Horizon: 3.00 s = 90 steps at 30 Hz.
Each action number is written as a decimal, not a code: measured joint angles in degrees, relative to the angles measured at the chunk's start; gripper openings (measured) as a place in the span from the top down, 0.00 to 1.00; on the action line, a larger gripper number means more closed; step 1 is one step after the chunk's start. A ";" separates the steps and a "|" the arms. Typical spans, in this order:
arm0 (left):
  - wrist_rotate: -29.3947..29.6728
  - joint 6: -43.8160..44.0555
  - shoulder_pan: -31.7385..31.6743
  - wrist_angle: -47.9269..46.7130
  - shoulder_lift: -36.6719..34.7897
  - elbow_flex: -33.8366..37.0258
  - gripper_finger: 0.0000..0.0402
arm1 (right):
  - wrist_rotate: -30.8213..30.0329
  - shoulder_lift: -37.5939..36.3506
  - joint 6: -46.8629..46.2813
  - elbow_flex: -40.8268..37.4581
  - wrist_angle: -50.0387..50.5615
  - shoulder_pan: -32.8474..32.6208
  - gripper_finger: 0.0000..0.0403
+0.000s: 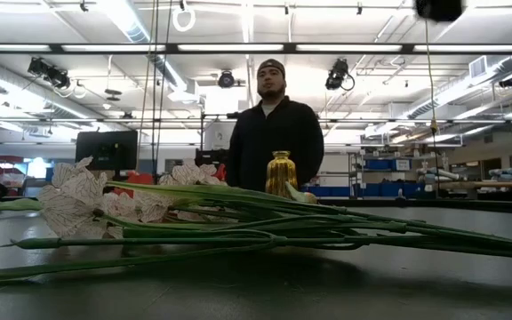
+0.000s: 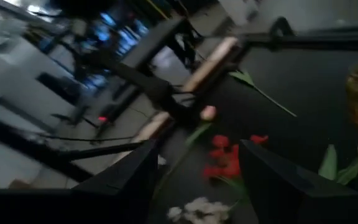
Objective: Sort flowers into vase by color
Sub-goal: Put the bottom black flower into the transparent vase
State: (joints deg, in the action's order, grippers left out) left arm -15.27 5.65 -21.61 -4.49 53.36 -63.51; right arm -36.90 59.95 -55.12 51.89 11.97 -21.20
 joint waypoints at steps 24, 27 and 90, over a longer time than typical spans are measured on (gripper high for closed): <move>0.01 0.00 -0.02 0.01 0.00 0.00 0.35 | 32.42 23.86 -20.21 6.24 35.78 35.65 0.43; 0.00 -0.02 0.00 0.02 0.00 0.00 0.35 | 36.24 25.04 -24.85 6.23 42.99 34.73 0.43; 0.00 0.00 -0.01 0.02 0.01 0.00 0.35 | 38.07 16.94 -73.25 -18.57 33.37 9.94 0.95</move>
State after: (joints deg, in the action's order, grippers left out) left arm -15.27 5.65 -21.62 -4.47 53.37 -63.51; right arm 1.17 76.88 -128.37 33.32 45.34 -11.26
